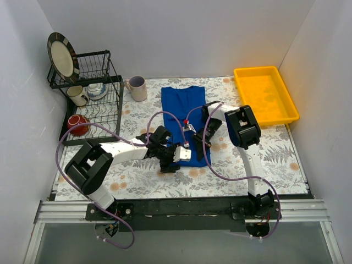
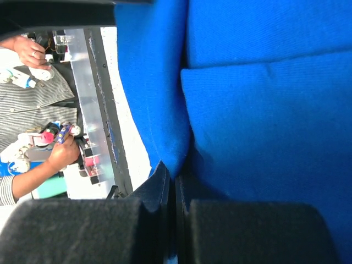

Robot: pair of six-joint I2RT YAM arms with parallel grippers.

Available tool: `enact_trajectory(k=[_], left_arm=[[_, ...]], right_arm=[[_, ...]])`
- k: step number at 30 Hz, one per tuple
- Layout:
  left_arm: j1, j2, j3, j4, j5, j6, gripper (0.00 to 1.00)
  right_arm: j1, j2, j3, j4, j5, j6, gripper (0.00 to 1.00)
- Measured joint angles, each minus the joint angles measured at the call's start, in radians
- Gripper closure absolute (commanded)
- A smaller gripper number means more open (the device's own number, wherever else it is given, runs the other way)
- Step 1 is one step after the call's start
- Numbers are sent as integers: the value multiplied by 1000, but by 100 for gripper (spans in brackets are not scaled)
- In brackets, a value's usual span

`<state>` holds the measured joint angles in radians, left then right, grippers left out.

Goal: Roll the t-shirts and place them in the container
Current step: Roll the T-shirt to the center of the board.

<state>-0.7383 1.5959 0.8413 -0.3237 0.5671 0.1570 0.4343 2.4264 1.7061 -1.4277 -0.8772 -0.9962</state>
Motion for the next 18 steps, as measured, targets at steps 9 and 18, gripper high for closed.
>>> enact_trajectory(k=[9, 18], left_arm=[[-30, 46, -14, 111, -75, 75, 78], [-20, 73, 41, 37, -38, 102, 87]], right_arm=[[0, -29, -28, 22, 2, -1, 56], [-52, -475, -267, 260, 115, 4, 41]])
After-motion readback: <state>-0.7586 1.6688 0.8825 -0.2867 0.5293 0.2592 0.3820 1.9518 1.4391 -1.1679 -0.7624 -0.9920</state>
